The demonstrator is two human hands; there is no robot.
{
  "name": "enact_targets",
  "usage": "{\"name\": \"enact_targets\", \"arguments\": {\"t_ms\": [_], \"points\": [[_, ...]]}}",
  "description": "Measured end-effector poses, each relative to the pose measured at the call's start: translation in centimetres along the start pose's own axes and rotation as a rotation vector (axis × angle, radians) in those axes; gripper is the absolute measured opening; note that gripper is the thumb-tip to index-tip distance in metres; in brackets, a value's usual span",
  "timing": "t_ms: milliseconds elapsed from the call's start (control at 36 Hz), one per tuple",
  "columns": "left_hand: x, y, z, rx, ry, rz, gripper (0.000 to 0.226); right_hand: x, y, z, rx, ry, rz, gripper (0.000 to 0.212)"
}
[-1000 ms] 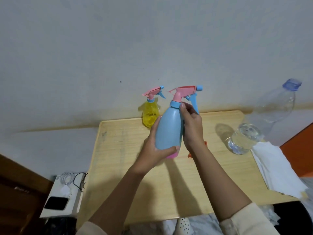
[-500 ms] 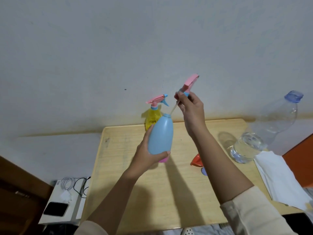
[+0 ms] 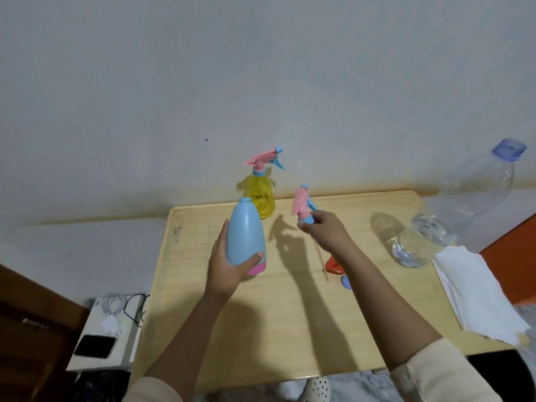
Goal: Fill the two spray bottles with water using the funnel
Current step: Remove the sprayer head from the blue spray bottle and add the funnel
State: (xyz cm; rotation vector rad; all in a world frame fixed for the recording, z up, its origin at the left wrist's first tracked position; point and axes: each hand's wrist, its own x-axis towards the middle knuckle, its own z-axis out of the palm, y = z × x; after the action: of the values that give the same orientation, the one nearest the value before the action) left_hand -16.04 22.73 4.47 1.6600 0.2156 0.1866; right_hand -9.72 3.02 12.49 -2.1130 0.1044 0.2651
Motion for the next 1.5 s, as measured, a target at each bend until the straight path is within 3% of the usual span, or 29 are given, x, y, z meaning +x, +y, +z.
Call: {"name": "enact_targets", "arguments": {"t_ms": [167, 306, 389, 611, 750, 917, 1000, 1056, 1167, 1250, 1361, 1500], "points": [[-1.4, -1.4, 0.9, 0.053, -0.038, -0.006, 0.082, -1.0, 5.2, 4.1, -0.174, -0.005, 0.017, 0.039], [-2.3, -3.3, 0.9, 0.055, -0.081, -0.069, 0.084, -1.5, 7.5, 6.1, -0.212, 0.008, 0.032, 0.030], [-2.8, -4.1, 1.0, 0.090, -0.108, -0.062, 0.086, -1.7, 8.5, 6.9, -0.252, 0.009, 0.033, 0.012], [-3.1, -5.2, 1.7, 0.129, -0.122, -0.016, 0.090, -1.7, 10.9, 7.8, -0.286, 0.058, 0.061, 0.035], [-3.1, -6.2, 1.8, 0.168, -0.117, 0.025, 0.091, -1.9, 11.5, 7.8, -0.281, 0.101, 0.016, 0.039], [-3.2, -7.3, 2.0, 0.224, -0.102, 0.013, 0.100, -2.5, 10.2, 4.7, -0.232, 0.427, -0.258, 0.041], [-3.2, -7.3, 2.3, 0.229, -0.101, 0.012, 0.099, -2.1, 9.9, 2.2, -0.333, 0.579, -0.270, 0.052], [-3.2, -7.4, 2.4, 0.226, -0.101, 0.016, 0.100, -1.7, 10.4, 0.8, -0.373, 0.534, -0.170, 0.075], [-3.2, -7.6, 2.7, 0.213, -0.125, 0.029, 0.097, -0.8, 11.8, -0.3, -0.380, 0.279, 0.073, 0.117], [-3.1, -7.5, 3.0, 0.227, -0.135, 0.031, 0.096, -0.6, 12.4, -0.4, -0.336, 0.161, 0.146, 0.114], [-2.9, -7.6, 3.3, 0.235, -0.155, 0.028, 0.098, -0.1, 12.5, -1.0, -0.301, 0.181, 0.150, 0.095], [-3.1, -7.1, 3.7, 0.233, -0.134, 0.018, 0.096, -0.3, 11.9, -1.3, -0.133, 0.259, 0.047, 0.097]]}}
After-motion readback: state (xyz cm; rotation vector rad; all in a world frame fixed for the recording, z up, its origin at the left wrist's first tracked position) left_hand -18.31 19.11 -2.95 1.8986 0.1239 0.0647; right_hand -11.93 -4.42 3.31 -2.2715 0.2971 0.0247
